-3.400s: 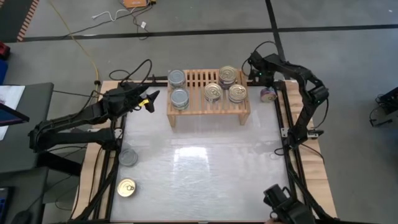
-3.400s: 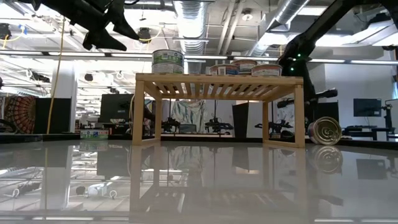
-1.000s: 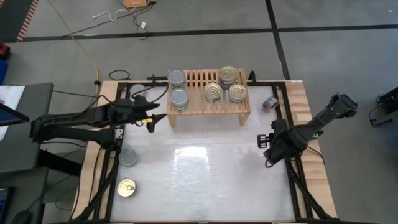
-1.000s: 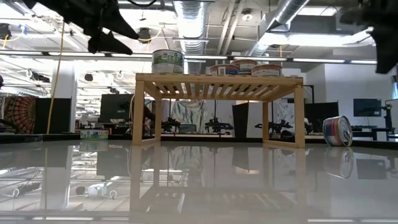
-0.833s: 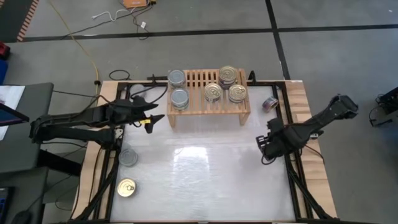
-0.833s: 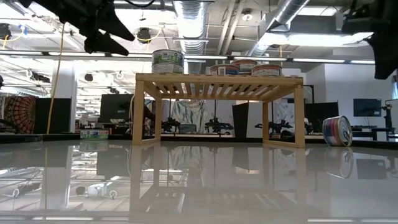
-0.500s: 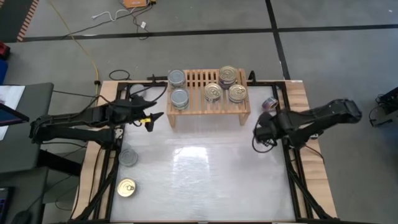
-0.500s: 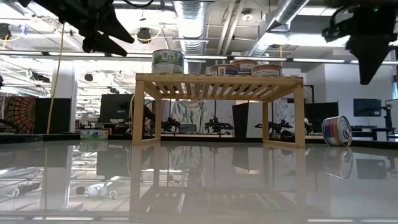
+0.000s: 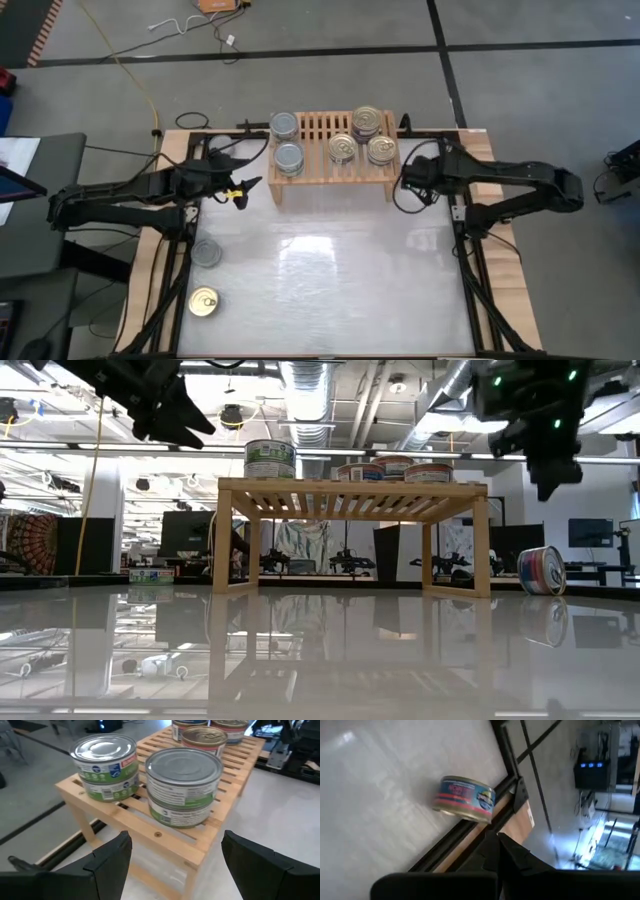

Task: Stack canned seafood by type on shelf
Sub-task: Stack the blue-pink tuna can on top of the other blue-pink tuna can on the shelf

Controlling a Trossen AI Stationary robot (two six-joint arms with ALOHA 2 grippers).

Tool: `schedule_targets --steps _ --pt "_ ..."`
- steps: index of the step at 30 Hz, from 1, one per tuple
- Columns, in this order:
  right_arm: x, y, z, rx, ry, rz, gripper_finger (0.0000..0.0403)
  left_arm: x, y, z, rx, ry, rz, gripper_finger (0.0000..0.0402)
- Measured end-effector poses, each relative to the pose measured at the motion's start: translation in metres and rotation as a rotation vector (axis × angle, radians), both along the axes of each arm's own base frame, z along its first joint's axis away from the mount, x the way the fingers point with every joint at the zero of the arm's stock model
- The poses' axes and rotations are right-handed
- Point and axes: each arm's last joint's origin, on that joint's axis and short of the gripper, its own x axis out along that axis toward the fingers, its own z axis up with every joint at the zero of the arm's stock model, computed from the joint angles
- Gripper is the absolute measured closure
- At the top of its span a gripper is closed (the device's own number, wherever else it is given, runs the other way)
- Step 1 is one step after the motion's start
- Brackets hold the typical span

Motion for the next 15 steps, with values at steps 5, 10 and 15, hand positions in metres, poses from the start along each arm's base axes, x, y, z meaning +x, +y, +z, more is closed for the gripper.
schedule_targets --steps 5,10,15 --pt "0.000 -0.016 -0.023 0.021 0.059 0.050 0.0379 0.000 0.001 0.000 0.009 0.002 0.025 0.0104" --pt "-0.009 -0.030 -0.030 -0.010 0.118 -0.008 0.0379 0.000 0.001 0.000 0.009 0.002 0.025 0.0104" --pt "-0.010 -0.042 -0.049 0.018 0.122 0.040 0.0379 0.000 0.001 0.000 0.010 0.001 0.030 0.0104"
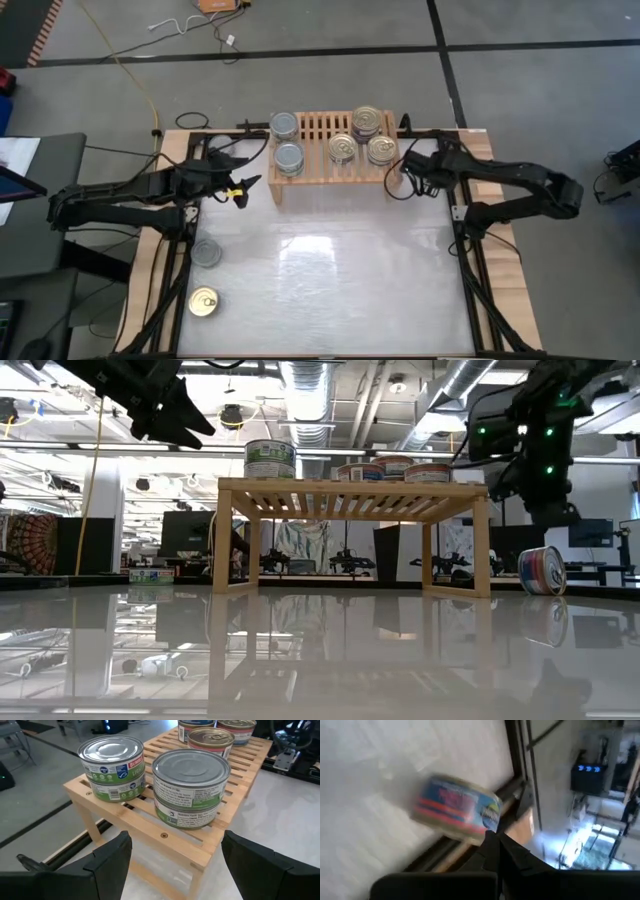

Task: Stack canned seafood by type on shelf
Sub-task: Stack the blue-pink tuna can on top of the other blue-pink tuna can on the shelf

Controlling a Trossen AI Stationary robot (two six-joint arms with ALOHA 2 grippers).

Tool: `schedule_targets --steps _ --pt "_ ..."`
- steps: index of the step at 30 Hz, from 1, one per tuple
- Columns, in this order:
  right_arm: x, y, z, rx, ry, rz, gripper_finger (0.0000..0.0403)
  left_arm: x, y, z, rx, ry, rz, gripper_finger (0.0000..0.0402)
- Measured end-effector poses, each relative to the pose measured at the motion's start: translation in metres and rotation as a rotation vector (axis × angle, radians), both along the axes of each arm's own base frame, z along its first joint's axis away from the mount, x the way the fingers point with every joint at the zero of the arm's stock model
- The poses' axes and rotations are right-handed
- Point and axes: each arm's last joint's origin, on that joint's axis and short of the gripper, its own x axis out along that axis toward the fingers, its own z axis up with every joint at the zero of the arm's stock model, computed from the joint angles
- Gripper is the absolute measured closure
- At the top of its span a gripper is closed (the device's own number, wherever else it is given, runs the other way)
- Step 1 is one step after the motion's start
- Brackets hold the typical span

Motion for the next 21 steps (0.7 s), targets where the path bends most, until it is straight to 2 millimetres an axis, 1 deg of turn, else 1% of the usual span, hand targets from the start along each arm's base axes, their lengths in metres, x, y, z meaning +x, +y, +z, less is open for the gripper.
schedule_targets --steps 7,10,13,16,20,21 --pt "-0.005 -0.015 -0.015 -0.026 -0.023 -0.008 0.0379 0.000 0.000 0.000 -0.001 -0.001 0.002 0.0104" --pt "-0.007 -0.019 -0.025 0.024 -0.051 0.023 0.0379 0.000 0.000 0.000 0.006 -0.001 0.019 0.0104" --pt "-0.010 -0.018 -0.027 0.052 -0.063 0.012 0.0378 -0.001 0.001 0.000 0.010 -0.001 0.032 0.0104" --pt "-0.010 -0.011 -0.024 0.090 -0.062 0.038 0.0378 -0.001 0.001 0.000 0.012 0.000 0.036 0.0104" --pt "-0.008 0.015 -0.015 0.339 -0.059 0.163 0.0378 -0.001 0.001 0.000 0.025 0.011 0.031 0.0104" --pt "-0.007 0.021 -0.010 0.385 -0.071 0.193 0.0378 -0.001 0.001 0.000 0.031 0.015 0.029 0.0104"
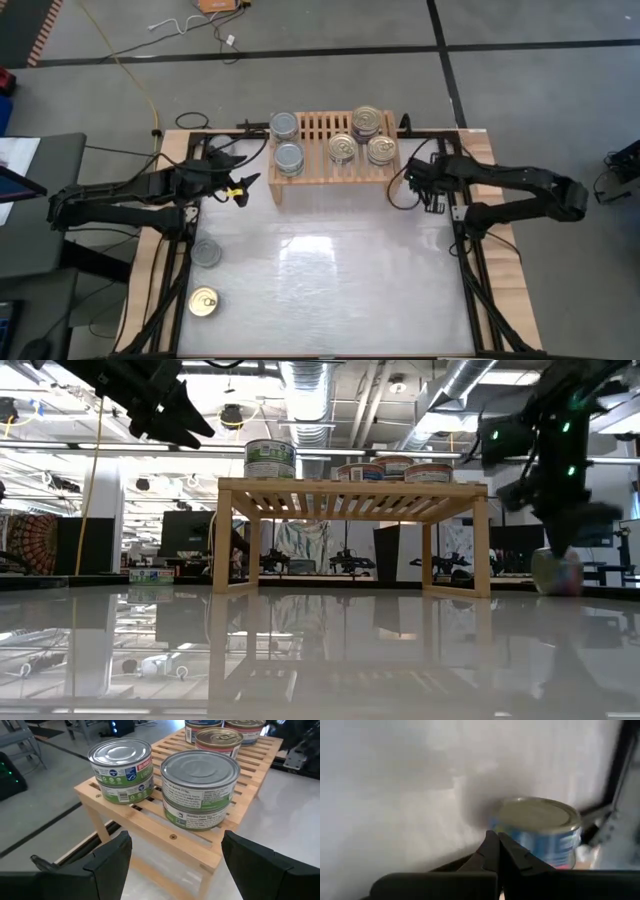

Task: Stack canned seafood by type on shelf
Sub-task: Stack the blue-pink tuna can on top of the other blue-pink tuna can on the shelf

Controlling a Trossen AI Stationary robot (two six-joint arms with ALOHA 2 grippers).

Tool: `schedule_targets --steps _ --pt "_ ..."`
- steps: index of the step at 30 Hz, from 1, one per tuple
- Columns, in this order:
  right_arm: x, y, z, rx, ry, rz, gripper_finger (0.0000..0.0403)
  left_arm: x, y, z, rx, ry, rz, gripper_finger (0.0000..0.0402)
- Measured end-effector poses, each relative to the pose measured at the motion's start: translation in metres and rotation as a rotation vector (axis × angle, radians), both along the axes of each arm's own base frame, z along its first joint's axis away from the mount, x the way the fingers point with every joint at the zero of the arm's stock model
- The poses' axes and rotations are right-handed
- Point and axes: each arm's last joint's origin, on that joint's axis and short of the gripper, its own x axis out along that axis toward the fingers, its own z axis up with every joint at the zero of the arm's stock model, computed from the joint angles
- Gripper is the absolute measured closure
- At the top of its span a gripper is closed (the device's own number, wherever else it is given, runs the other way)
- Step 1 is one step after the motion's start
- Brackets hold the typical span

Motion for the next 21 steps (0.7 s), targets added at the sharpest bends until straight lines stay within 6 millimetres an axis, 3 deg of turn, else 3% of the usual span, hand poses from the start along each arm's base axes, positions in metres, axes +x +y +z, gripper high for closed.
schedule_targets --steps 6,9,13,17,21 --pt "0.015 0.042 0.044 0.187 -0.148 0.079 0.0378 0.000 0.000 0.000 0.013 0.012 -0.006 0.0104" --pt "0.019 0.055 0.075 0.089 -0.219 0.063 0.0378 0.000 0.000 0.000 0.013 0.012 -0.006 0.0104" --pt "0.017 0.057 0.101 -0.163 -0.258 0.075 0.0378 0.000 0.000 0.000 0.014 0.011 -0.002 0.0104" --pt "0.011 0.044 0.095 -0.234 -0.147 0.084 0.0378 0.000 0.001 0.000 0.017 0.008 0.005 0.0104" --pt "-0.001 0.025 0.078 -0.228 -0.047 -0.055 0.0378 0.000 0.001 0.000 0.018 0.007 0.007 0.0104"
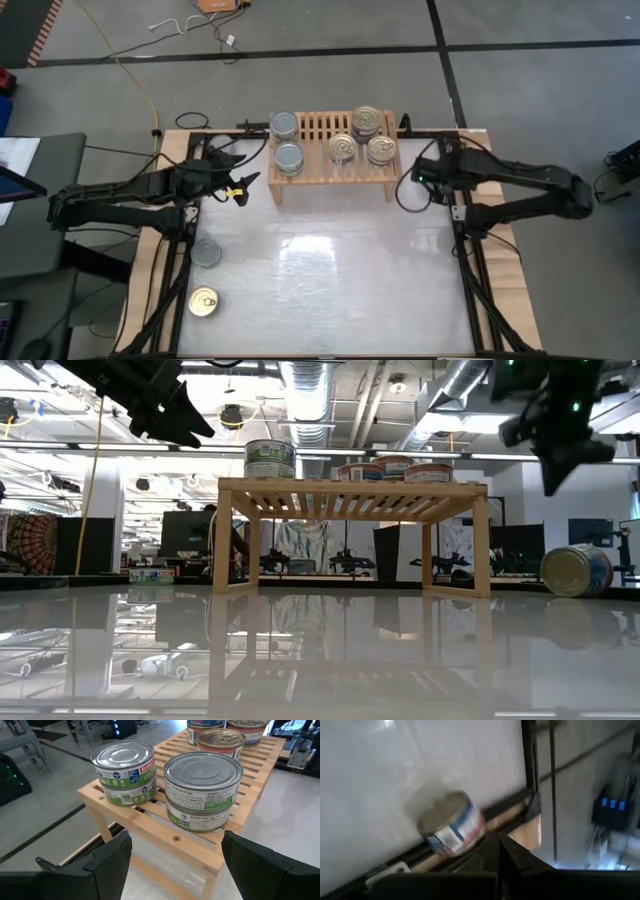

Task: Stack canned seafood by type on shelf
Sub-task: Stack the blue-pink tuna can on top of the other blue-pink tuna can on the shelf

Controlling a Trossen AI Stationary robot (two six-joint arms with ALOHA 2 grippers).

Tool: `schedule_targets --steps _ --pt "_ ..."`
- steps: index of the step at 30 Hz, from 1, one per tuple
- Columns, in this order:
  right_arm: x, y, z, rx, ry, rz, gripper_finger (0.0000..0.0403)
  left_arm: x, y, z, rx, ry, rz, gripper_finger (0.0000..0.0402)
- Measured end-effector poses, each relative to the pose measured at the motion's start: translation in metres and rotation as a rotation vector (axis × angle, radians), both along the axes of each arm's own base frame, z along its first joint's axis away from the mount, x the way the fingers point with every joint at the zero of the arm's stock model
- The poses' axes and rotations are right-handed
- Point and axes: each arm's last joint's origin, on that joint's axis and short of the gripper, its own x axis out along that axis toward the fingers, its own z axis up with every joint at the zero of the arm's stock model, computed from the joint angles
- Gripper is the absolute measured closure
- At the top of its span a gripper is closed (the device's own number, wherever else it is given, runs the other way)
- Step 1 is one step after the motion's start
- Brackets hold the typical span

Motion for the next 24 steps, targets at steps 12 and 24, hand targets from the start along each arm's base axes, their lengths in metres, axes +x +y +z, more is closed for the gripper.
schedule_targets --steps 12,24 --pt "-0.012 -0.040 -0.060 -0.079 0.032 -0.089 0.0378 0.000 0.000 0.000 0.000 0.000 0.004 0.0104" --pt "-0.032 -0.056 -0.102 0.094 0.016 -0.189 0.0378 -0.001 0.001 0.000 0.047 0.028 0.046 0.0104"
